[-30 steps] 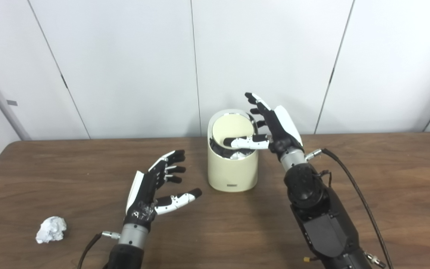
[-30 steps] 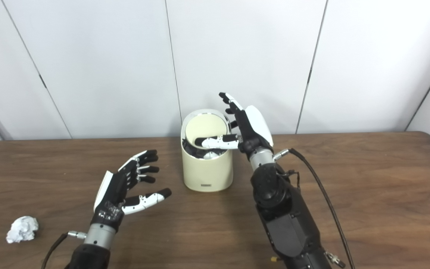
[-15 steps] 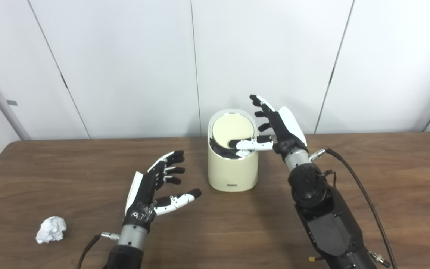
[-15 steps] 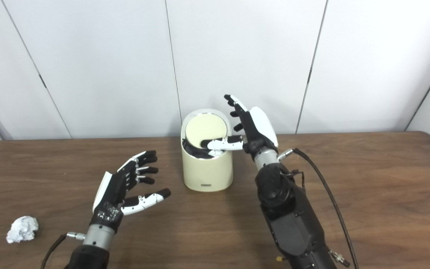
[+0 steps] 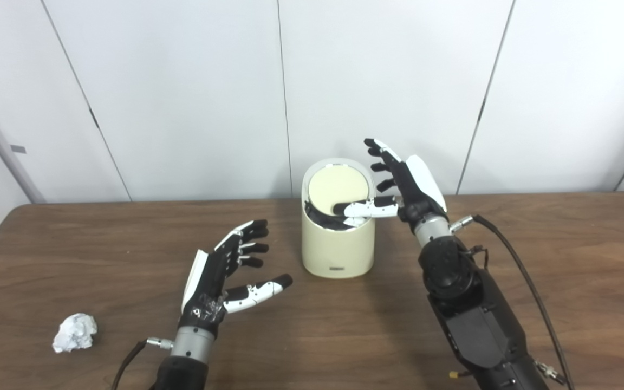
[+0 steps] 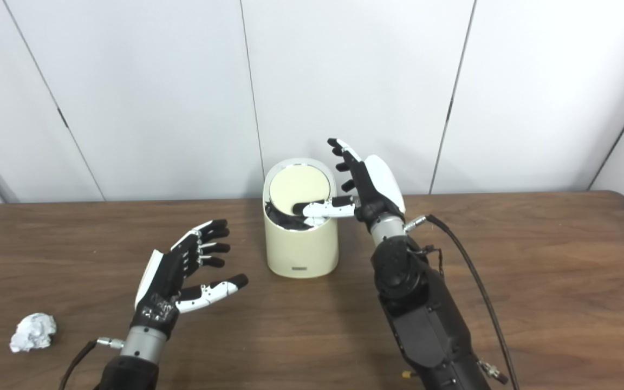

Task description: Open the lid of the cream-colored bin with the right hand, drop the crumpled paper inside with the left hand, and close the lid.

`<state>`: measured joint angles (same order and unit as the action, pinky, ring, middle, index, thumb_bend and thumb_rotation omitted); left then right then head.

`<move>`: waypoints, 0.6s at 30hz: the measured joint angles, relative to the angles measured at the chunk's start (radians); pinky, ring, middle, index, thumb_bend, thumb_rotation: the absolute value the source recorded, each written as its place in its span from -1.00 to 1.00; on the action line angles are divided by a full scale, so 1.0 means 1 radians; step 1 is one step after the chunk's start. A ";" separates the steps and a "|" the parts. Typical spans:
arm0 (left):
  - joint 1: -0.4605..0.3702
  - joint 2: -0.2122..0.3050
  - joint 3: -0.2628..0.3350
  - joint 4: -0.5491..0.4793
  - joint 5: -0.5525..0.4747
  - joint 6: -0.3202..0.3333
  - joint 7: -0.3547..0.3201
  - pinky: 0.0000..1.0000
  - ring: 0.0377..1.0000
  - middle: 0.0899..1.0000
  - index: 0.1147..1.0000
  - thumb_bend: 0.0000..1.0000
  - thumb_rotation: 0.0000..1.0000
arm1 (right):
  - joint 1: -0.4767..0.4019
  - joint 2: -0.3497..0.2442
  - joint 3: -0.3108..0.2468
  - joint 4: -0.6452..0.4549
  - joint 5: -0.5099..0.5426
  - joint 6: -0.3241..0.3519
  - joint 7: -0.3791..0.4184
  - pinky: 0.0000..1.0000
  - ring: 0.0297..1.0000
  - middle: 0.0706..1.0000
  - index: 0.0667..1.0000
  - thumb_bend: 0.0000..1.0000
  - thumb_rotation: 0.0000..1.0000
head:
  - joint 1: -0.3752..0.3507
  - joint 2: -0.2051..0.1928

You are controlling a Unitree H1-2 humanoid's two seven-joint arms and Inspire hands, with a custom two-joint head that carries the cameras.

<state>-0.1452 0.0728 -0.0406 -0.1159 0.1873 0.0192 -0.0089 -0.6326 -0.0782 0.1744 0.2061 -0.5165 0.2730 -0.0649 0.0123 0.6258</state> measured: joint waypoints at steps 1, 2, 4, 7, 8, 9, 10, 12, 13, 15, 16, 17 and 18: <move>0.000 0.000 0.000 0.000 0.001 0.000 0.000 0.30 0.45 0.59 0.61 0.55 -0.76 | -0.001 0.001 0.000 0.002 0.000 0.002 0.000 0.22 0.62 0.78 0.76 0.53 -0.43 | 0.000 0.000; 0.000 0.000 -0.001 0.000 0.003 0.000 0.000 0.29 0.45 0.59 0.61 0.55 -0.75 | -0.002 0.002 0.000 0.004 0.000 0.003 -0.001 0.22 0.62 0.78 0.76 0.53 -0.43 | 0.002 0.000; 0.000 0.000 -0.002 0.000 0.003 0.000 0.000 0.30 0.44 0.59 0.61 0.55 -0.75 | -0.003 0.004 0.001 0.007 0.000 0.004 -0.002 0.23 0.63 0.78 0.76 0.52 -0.45 | 0.002 0.002; 0.000 -0.001 -0.002 0.000 0.003 0.001 0.000 0.28 0.44 0.60 0.61 0.55 -0.75 | -0.010 0.006 0.004 0.009 0.000 0.014 -0.002 0.25 0.64 0.79 0.75 0.51 -0.46 | 0.003 0.002; 0.000 -0.001 -0.003 0.000 0.003 0.002 0.000 0.29 0.45 0.59 0.61 0.55 -0.75 | -0.014 0.006 0.006 0.011 0.000 0.016 -0.002 0.25 0.63 0.78 0.75 0.51 -0.45 | 0.003 0.002; 0.000 -0.001 -0.003 -0.001 0.004 0.002 0.000 0.30 0.45 0.59 0.61 0.55 -0.74 | -0.017 0.006 0.009 0.013 -0.002 0.019 -0.002 0.24 0.63 0.78 0.75 0.51 -0.44 | 0.006 0.002; 0.000 -0.001 -0.004 -0.001 0.004 0.002 0.000 0.32 0.45 0.59 0.61 0.55 -0.74 | -0.020 0.005 0.014 0.013 -0.006 0.022 -0.002 0.25 0.62 0.77 0.74 0.52 -0.42 | 0.006 0.003; 0.000 -0.002 -0.005 -0.002 0.005 0.003 0.001 0.35 0.45 0.59 0.61 0.55 -0.73 | -0.027 0.003 0.027 0.013 -0.017 0.036 -0.002 0.31 0.64 0.77 0.74 0.53 -0.43 | 0.009 0.003; 0.000 -0.002 -0.007 -0.003 0.006 0.003 0.001 0.36 0.46 0.59 0.61 0.55 -0.74 | -0.031 0.002 0.032 0.013 -0.023 0.043 -0.001 0.36 0.67 0.77 0.73 0.55 -0.47 | 0.009 0.005; 0.000 -0.004 -0.009 -0.004 0.007 0.004 0.001 0.36 0.46 0.59 0.61 0.54 -0.75 | -0.041 -0.001 0.043 0.011 -0.033 0.060 0.000 0.42 0.71 0.78 0.73 0.56 -0.57 | 0.011 0.005; 0.000 -0.006 -0.009 -0.004 0.008 0.005 0.001 0.35 0.45 0.59 0.60 0.55 -0.75 | -0.047 -0.001 0.047 0.008 -0.043 0.073 0.001 0.43 0.71 0.78 0.72 0.58 -0.68 | 0.011 0.005; 0.000 -0.008 -0.010 -0.004 0.009 0.005 0.001 0.33 0.45 0.59 0.60 0.55 -0.74 | -0.053 -0.001 0.053 0.007 -0.048 0.082 0.002 0.44 0.72 0.78 0.72 0.59 -0.73 | 0.012 0.006; 0.000 -0.009 -0.010 -0.004 0.010 0.005 0.002 0.32 0.45 0.59 0.60 0.55 -0.75 | -0.058 -0.002 0.058 0.004 -0.053 0.086 0.003 0.44 0.72 0.78 0.72 0.60 -0.81 | 0.012 0.006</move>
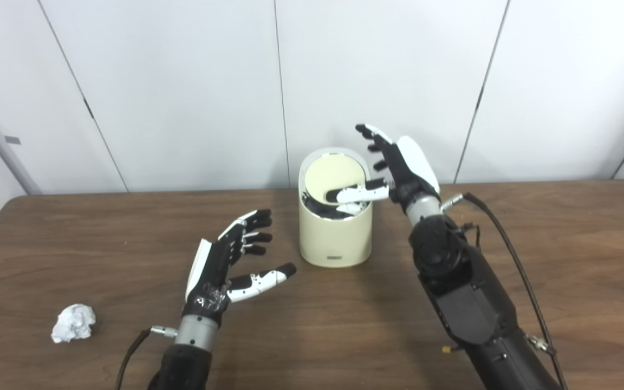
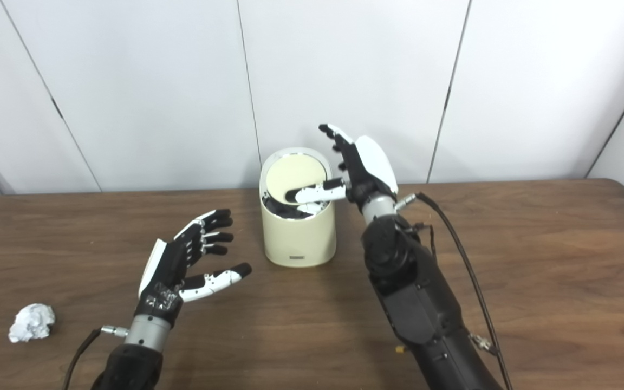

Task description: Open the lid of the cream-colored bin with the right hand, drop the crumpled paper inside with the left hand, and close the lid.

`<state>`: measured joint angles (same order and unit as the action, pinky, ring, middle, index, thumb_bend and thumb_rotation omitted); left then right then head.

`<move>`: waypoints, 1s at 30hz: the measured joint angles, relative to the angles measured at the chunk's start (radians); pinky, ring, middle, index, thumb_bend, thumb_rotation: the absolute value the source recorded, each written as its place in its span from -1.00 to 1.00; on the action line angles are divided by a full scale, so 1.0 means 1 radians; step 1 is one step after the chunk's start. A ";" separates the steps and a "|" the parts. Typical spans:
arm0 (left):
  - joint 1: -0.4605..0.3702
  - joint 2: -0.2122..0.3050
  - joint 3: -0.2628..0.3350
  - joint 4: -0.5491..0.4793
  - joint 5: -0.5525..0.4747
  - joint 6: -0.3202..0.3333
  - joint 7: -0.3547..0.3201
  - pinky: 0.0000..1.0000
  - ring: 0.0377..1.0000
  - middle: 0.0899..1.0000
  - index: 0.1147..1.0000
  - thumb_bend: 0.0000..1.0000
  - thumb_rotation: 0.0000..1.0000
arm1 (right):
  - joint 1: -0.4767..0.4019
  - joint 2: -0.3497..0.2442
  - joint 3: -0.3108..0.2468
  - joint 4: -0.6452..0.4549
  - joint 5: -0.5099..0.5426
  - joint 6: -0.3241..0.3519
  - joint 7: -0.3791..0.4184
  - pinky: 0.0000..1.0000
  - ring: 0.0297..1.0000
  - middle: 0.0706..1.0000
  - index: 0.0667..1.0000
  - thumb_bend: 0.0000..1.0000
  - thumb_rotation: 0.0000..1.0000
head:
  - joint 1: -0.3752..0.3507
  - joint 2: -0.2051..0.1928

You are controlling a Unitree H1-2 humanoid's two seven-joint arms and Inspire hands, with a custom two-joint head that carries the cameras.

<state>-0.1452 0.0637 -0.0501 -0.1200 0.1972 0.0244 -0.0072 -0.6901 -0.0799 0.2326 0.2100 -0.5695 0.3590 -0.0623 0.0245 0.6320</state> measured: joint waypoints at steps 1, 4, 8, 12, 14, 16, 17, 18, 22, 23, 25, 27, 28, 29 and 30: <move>0.000 -0.001 0.000 0.000 0.000 0.000 0.000 0.32 0.45 0.59 0.60 0.55 -0.75 | -0.004 0.000 0.006 -0.006 -0.004 0.004 0.000 0.43 0.72 0.79 0.72 0.59 -0.88 | 0.000 0.000; 0.000 -0.001 0.000 0.000 0.000 0.001 0.000 0.32 0.45 0.59 0.60 0.55 -0.74 | -0.021 -0.001 0.026 -0.019 -0.034 0.019 -0.001 0.37 0.69 0.78 0.71 0.59 -0.99 | 0.000 0.000; 0.000 0.000 0.002 0.000 0.000 0.001 0.000 0.32 0.45 0.59 0.61 0.55 -0.74 | -0.023 -0.008 0.037 -0.025 -0.049 0.033 0.000 0.31 0.66 0.78 0.70 0.58 -1.00 | 0.000 0.002; 0.000 0.000 0.002 0.000 0.001 0.004 0.000 0.34 0.45 0.59 0.61 0.55 -0.74 | -0.022 -0.009 0.044 -0.027 -0.062 0.033 -0.002 0.31 0.65 0.77 0.69 0.54 -1.00 | -0.002 0.002; 0.000 0.000 0.002 -0.001 0.001 0.004 0.000 0.37 0.46 0.59 0.61 0.54 -0.76 | -0.022 -0.009 0.045 -0.028 -0.066 0.033 -0.002 0.32 0.65 0.77 0.69 0.53 -1.00 | -0.002 0.002; 0.000 0.000 0.002 -0.001 0.001 0.004 0.000 0.37 0.46 0.60 0.61 0.54 -0.77 | -0.020 -0.009 0.046 -0.031 -0.068 0.034 -0.002 0.32 0.65 0.77 0.70 0.51 -1.00 | -0.002 0.002; 0.000 0.000 0.002 -0.001 0.000 0.004 0.000 0.37 0.46 0.59 0.61 0.54 -0.78 | -0.018 -0.009 0.045 -0.032 -0.069 0.034 -0.002 0.32 0.65 0.78 0.70 0.51 -1.00 | -0.002 0.002; 0.000 0.000 0.003 -0.001 0.000 0.004 0.000 0.35 0.45 0.59 0.61 0.54 -0.77 | -0.017 -0.009 0.045 -0.033 -0.069 0.034 -0.002 0.32 0.65 0.77 0.69 0.50 -1.00 | -0.002 0.002; 0.000 0.000 0.004 -0.001 0.000 0.004 0.000 0.35 0.45 0.59 0.61 0.54 -0.76 | -0.013 -0.009 0.044 -0.038 -0.070 0.034 -0.001 0.34 0.66 0.77 0.71 0.49 -1.00 | -0.003 -0.002; 0.000 0.000 0.004 -0.001 -0.001 0.004 0.000 0.35 0.45 0.59 0.61 0.54 -0.76 | -0.011 -0.009 0.041 -0.040 -0.069 0.034 0.000 0.34 0.66 0.77 0.72 0.48 -0.86 | -0.003 -0.002; 0.000 0.000 0.004 -0.001 -0.001 0.004 0.000 0.33 0.45 0.59 0.61 0.54 -0.75 | -0.005 -0.008 0.031 -0.045 -0.064 0.033 0.000 0.36 0.67 0.77 0.73 0.45 -0.43 | -0.003 -0.005; 0.000 0.001 0.004 0.000 -0.001 0.004 0.000 0.33 0.45 0.59 0.61 0.55 -0.74 | 0.005 -0.009 0.018 -0.047 -0.054 0.032 0.004 0.37 0.67 0.77 0.74 0.42 0.00 | -0.003 -0.005; 0.000 0.002 0.005 0.000 -0.002 0.004 0.000 0.31 0.45 0.59 0.61 0.55 -0.75 | 0.014 -0.009 0.010 -0.048 -0.042 0.029 0.006 0.36 0.67 0.76 0.74 0.41 0.12 | -0.005 -0.006; 0.000 0.003 0.006 0.000 -0.003 0.004 0.000 0.30 0.45 0.59 0.61 0.55 -0.75 | 0.024 -0.009 -0.002 -0.047 -0.029 0.029 0.008 0.34 0.65 0.75 0.74 0.40 0.26 | -0.003 -0.008; 0.000 0.003 0.007 0.000 -0.005 0.004 0.000 0.30 0.45 0.59 0.61 0.55 -0.76 | 0.034 -0.010 -0.010 -0.048 -0.023 0.029 0.008 0.37 0.66 0.74 0.74 0.38 0.35 | -0.003 -0.009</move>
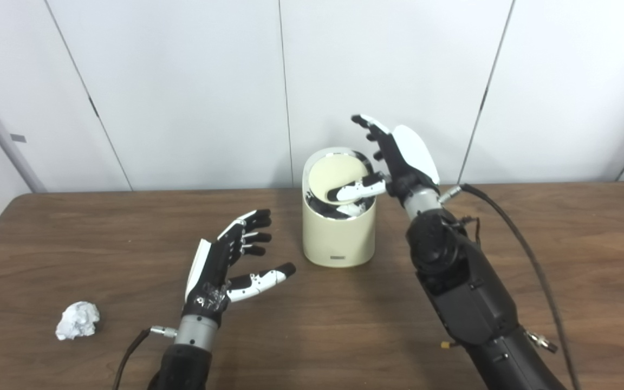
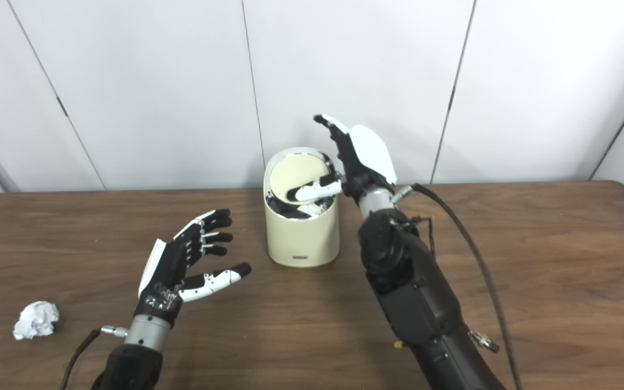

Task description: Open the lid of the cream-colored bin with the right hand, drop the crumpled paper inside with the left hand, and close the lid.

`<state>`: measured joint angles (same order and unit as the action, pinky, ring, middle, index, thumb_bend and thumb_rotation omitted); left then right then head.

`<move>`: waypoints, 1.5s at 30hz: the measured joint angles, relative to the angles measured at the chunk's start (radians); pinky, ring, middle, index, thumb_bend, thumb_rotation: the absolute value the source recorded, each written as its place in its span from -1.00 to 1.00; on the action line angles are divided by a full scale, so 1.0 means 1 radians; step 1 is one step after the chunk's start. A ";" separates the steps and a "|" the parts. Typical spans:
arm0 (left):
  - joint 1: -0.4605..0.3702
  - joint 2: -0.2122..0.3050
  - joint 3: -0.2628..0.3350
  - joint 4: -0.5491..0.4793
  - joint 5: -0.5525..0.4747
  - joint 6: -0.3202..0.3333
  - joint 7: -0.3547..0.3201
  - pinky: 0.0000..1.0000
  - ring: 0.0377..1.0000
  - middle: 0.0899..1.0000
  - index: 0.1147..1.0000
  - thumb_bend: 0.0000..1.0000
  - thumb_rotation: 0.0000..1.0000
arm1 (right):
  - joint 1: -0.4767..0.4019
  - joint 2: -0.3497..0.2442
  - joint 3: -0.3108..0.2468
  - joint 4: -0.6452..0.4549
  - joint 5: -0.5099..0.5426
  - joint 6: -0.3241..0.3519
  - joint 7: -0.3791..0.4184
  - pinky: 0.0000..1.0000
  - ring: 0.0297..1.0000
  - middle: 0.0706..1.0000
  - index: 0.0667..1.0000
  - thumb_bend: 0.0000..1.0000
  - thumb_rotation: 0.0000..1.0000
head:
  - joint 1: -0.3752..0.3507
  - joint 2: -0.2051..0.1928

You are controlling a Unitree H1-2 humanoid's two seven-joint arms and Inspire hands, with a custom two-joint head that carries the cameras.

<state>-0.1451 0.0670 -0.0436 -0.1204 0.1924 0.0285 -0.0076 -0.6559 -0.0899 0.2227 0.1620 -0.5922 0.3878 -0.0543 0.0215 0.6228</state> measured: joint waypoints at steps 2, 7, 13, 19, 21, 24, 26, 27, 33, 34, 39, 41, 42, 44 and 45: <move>0.000 0.001 0.000 0.000 0.000 0.000 0.000 0.31 0.45 0.59 0.61 0.54 -0.75 | 0.017 -0.005 -0.009 -0.003 0.002 0.000 0.002 0.48 0.70 0.76 0.75 0.33 0.52 | 0.000 0.000; 0.000 0.001 0.000 0.000 -0.001 -0.001 0.000 0.31 0.45 0.59 0.61 0.54 -0.76 | 0.026 -0.033 -0.044 -0.077 0.022 0.000 0.010 0.36 0.62 0.75 0.73 0.27 0.62 | -0.003 -0.002; 0.000 0.003 -0.001 0.000 -0.002 -0.001 -0.002 0.29 0.46 0.59 0.62 0.54 -0.73 | 0.091 -0.059 -0.097 -0.100 0.070 -0.039 -0.004 0.38 0.65 0.79 0.75 0.28 0.55 | -0.008 -0.002; 0.000 0.009 -0.001 0.000 -0.005 0.000 -0.003 0.27 0.45 0.59 0.61 0.55 -0.76 | 0.214 -0.081 -0.127 -0.119 0.117 -0.080 -0.006 0.26 0.55 0.72 0.72 0.34 0.40 | -0.018 -0.002; 0.000 0.007 -0.001 0.000 -0.007 0.000 -0.004 0.27 0.45 0.60 0.61 0.55 -0.76 | 0.234 -0.094 -0.134 -0.132 0.130 -0.117 -0.010 0.26 0.55 0.72 0.73 0.37 0.38 | -0.015 -0.002; -0.001 0.008 -0.002 0.000 -0.006 0.000 -0.004 0.25 0.45 0.60 0.61 0.54 -0.73 | 0.271 -0.110 -0.136 -0.170 0.138 -0.138 -0.009 0.22 0.54 0.75 0.76 0.42 0.34 | -0.015 -0.002; -0.001 0.009 -0.003 0.000 -0.005 0.000 -0.005 0.26 0.45 0.60 0.62 0.54 -0.74 | 0.298 -0.110 -0.134 -0.184 0.145 -0.148 -0.007 0.21 0.54 0.76 0.77 0.46 0.29 | -0.014 -0.002; -0.001 0.008 -0.004 0.000 -0.006 0.000 -0.006 0.25 0.45 0.60 0.62 0.54 -0.75 | 0.314 -0.109 -0.133 -0.195 0.150 -0.152 -0.004 0.23 0.55 0.76 0.77 0.47 0.26 | -0.014 -0.002; -0.003 0.009 -0.003 0.000 -0.005 0.000 -0.007 0.25 0.43 0.59 0.61 0.55 -0.73 | 0.384 -0.106 -0.126 -0.236 0.162 -0.172 0.009 0.32 0.63 0.77 0.79 0.62 0.02 | -0.012 -0.003; -0.003 0.010 -0.003 0.000 -0.003 0.000 -0.006 0.25 0.43 0.58 0.61 0.55 -0.73 | 0.390 -0.105 -0.126 -0.239 0.165 -0.178 0.009 0.32 0.63 0.77 0.79 0.63 0.00 | -0.009 -0.002; -0.004 0.010 -0.004 0.000 -0.001 0.000 -0.007 0.22 0.44 0.59 0.62 0.55 -0.73 | 0.406 -0.103 -0.123 -0.265 0.175 -0.181 0.019 0.38 0.68 0.80 0.83 0.67 -0.19 | 0.021 -0.005; -0.004 0.010 -0.005 0.000 0.004 0.000 -0.006 0.19 0.43 0.58 0.62 0.54 -0.71 | 0.406 -0.102 -0.123 -0.268 0.175 -0.181 0.020 0.36 0.68 0.81 0.83 0.69 -0.24 | 0.055 -0.009; -0.004 0.011 -0.007 0.000 0.013 0.000 -0.004 0.23 0.43 0.57 0.62 0.53 -0.72 | 0.406 -0.102 -0.122 -0.268 0.176 -0.182 0.021 0.36 0.68 0.81 0.83 0.69 -0.26 | 0.084 -0.014; -0.004 0.011 -0.013 0.000 0.034 0.000 -0.001 0.25 0.44 0.57 0.62 0.54 -0.72 | 0.407 -0.103 -0.122 -0.268 0.182 -0.184 0.024 0.38 0.69 0.83 0.84 0.70 -0.27 | 0.101 -0.015; -0.004 0.010 -0.017 0.000 0.044 0.000 0.002 0.27 0.45 0.57 0.62 0.55 -0.72 | 0.408 -0.104 -0.123 -0.268 0.189 -0.189 0.028 0.38 0.69 0.83 0.84 0.69 -0.30 | 0.139 -0.021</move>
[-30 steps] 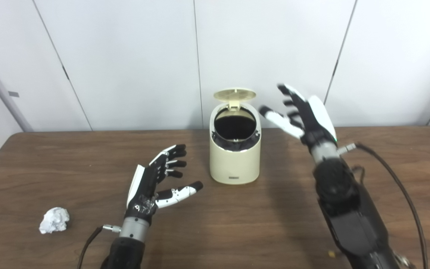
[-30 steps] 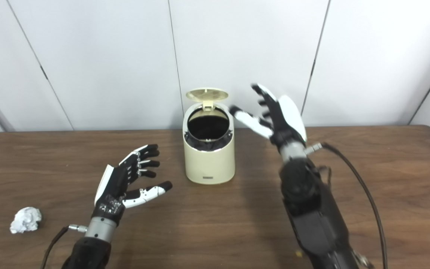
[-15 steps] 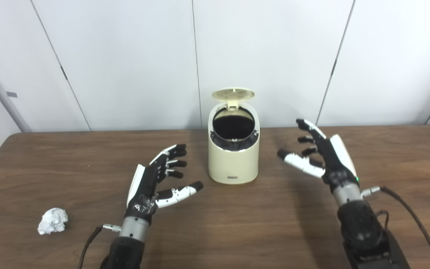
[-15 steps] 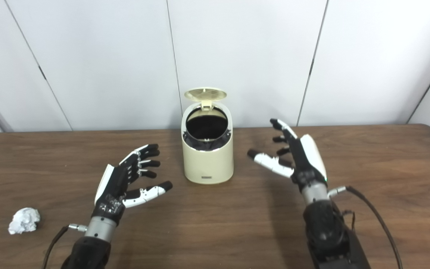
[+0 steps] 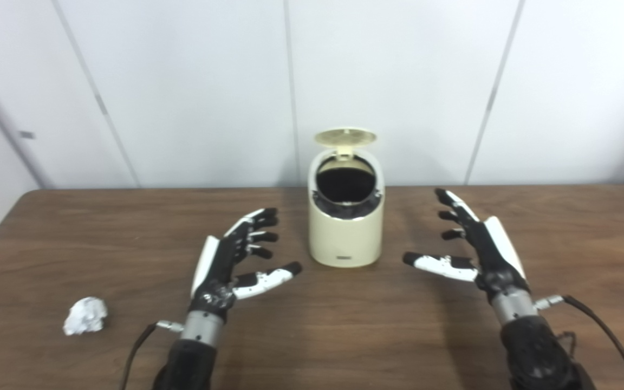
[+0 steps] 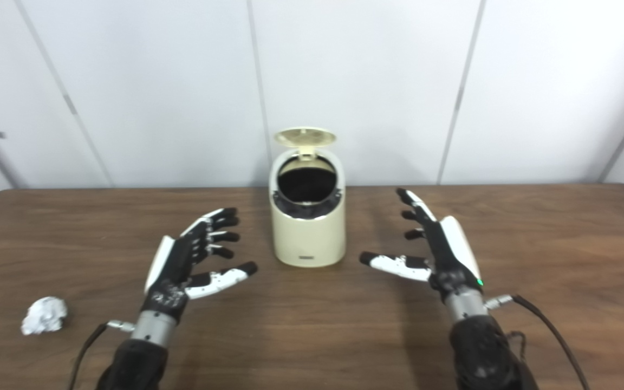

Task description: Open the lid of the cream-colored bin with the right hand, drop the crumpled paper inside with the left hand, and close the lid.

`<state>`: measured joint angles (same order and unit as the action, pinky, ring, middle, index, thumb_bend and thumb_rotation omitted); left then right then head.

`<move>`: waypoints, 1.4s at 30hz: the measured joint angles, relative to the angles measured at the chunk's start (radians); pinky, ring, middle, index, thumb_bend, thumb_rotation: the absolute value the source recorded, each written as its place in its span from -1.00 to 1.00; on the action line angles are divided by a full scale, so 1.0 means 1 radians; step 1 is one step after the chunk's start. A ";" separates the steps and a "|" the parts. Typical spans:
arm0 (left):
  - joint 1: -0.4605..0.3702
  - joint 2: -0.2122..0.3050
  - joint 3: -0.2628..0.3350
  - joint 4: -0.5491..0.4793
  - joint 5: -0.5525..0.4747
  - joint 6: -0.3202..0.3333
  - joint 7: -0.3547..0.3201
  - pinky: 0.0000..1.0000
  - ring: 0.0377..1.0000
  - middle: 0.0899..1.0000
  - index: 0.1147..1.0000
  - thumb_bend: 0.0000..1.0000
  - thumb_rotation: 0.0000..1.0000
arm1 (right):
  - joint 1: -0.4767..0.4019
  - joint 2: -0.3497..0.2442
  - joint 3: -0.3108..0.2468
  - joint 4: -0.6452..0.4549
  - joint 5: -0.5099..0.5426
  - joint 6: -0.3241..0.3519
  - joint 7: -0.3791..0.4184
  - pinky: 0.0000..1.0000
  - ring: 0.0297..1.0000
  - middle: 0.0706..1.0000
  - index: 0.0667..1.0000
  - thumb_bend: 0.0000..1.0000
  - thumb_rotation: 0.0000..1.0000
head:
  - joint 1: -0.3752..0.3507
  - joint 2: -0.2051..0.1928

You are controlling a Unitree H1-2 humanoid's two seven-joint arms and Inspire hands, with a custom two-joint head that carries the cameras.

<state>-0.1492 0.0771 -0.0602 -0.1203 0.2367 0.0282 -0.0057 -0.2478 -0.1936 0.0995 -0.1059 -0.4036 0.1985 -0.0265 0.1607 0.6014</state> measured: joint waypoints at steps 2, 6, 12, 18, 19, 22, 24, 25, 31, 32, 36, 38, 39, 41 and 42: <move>0.000 -0.007 -0.007 0.000 0.011 0.000 0.006 0.29 0.46 0.58 0.63 0.56 -0.70 | 0.002 -0.005 -0.001 0.000 0.008 -0.008 0.007 0.39 0.69 0.83 0.84 0.69 -0.33 | 0.103 -0.017; 0.000 -0.040 -0.019 0.000 0.031 0.000 0.014 0.27 0.45 0.59 0.62 0.57 -0.70 | 0.004 -0.029 -0.009 0.009 0.027 -0.031 0.015 0.41 0.70 0.82 0.85 0.70 -0.37 | 0.223 -0.038; 0.003 -0.055 -0.023 -0.013 0.061 0.007 0.019 0.20 0.47 0.60 0.63 0.56 -0.75 | 0.004 -0.038 -0.018 -0.015 0.029 -0.008 0.044 0.48 0.72 0.84 0.88 0.58 -0.48 | 0.295 -0.055; 0.046 0.019 -0.017 -0.195 0.194 0.122 -0.011 0.21 0.47 0.60 0.66 0.47 -0.87 | 0.004 -0.038 -0.018 -0.020 0.029 -0.009 0.055 0.48 0.75 0.85 0.88 0.56 -0.48 | 0.301 -0.063; 0.055 0.039 -0.013 -0.221 0.212 0.149 -0.027 0.22 0.48 0.59 0.65 0.47 -0.86 | 0.004 -0.038 -0.018 -0.020 0.029 -0.009 0.058 0.47 0.75 0.85 0.88 0.55 -0.47 | 0.301 -0.063; 0.076 0.121 -0.009 -0.293 0.290 0.217 -0.086 0.21 0.45 0.54 0.57 0.47 -0.87 | 0.004 -0.038 -0.018 -0.022 0.029 -0.008 0.062 0.49 0.75 0.85 0.89 0.54 -0.48 | 0.301 -0.063; 0.079 0.177 -0.009 -0.332 0.342 0.237 -0.126 0.17 0.39 0.46 0.46 0.51 -0.91 | 0.004 -0.038 -0.018 -0.023 0.030 -0.009 0.064 0.48 0.76 0.85 0.89 0.54 -0.48 | 0.307 -0.071; 0.079 0.211 -0.007 -0.353 0.361 0.238 -0.143 0.15 0.38 0.45 0.43 0.52 -0.92 | 0.004 -0.038 -0.018 -0.024 0.030 -0.008 0.065 0.47 0.76 0.86 0.89 0.55 -0.47 | 0.307 -0.071; 0.076 0.370 0.038 -0.417 0.403 0.266 -0.276 0.06 0.34 0.44 0.43 0.59 -0.97 | 0.004 -0.038 -0.021 -0.036 0.032 -0.005 0.078 0.46 0.75 0.85 0.89 0.53 -0.47 | 0.309 -0.072; 0.076 0.398 0.050 -0.428 0.404 0.273 -0.301 0.09 0.38 0.46 0.44 0.59 -0.96 | 0.004 -0.038 -0.021 -0.038 0.032 -0.005 0.080 0.48 0.75 0.85 0.89 0.53 -0.47 | 0.309 -0.074; 0.071 0.515 0.111 -0.470 0.404 0.313 -0.397 0.12 0.41 0.46 0.46 0.65 -0.97 | 0.004 -0.037 -0.027 -0.043 0.038 -0.001 0.086 0.50 0.77 0.86 0.89 0.51 -0.48 | 0.309 -0.074; 0.070 0.564 0.138 -0.482 0.404 0.316 -0.429 0.06 0.36 0.44 0.48 0.67 -0.96 | 0.004 -0.037 -0.028 -0.045 0.040 0.000 0.092 0.48 0.77 0.86 0.88 0.52 -0.48 | 0.309 -0.071; 0.070 0.590 0.146 -0.485 0.402 0.316 -0.444 0.04 0.34 0.43 0.48 0.68 -0.97 | 0.004 -0.037 -0.028 -0.045 0.042 0.000 0.093 0.47 0.76 0.86 0.88 0.52 -0.48 | 0.309 -0.071; 0.070 0.634 0.162 -0.485 0.400 0.316 -0.477 0.04 0.33 0.39 0.49 0.68 -0.98 | 0.004 -0.037 -0.028 -0.045 0.042 0.000 0.095 0.47 0.77 0.86 0.89 0.52 -0.46 | 0.307 -0.071; 0.071 0.651 0.166 -0.486 0.403 0.316 -0.491 0.03 0.30 0.36 0.50 0.66 -0.95 | 0.004 -0.037 -0.028 -0.045 0.042 0.000 0.095 0.46 0.76 0.86 0.89 0.53 -0.45 | 0.307 -0.071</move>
<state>-0.0787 0.7280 0.1059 -0.6061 0.6396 0.3445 -0.4966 -0.2435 -0.2305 0.0715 -0.1511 -0.3614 0.1988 0.0689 0.4679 0.5308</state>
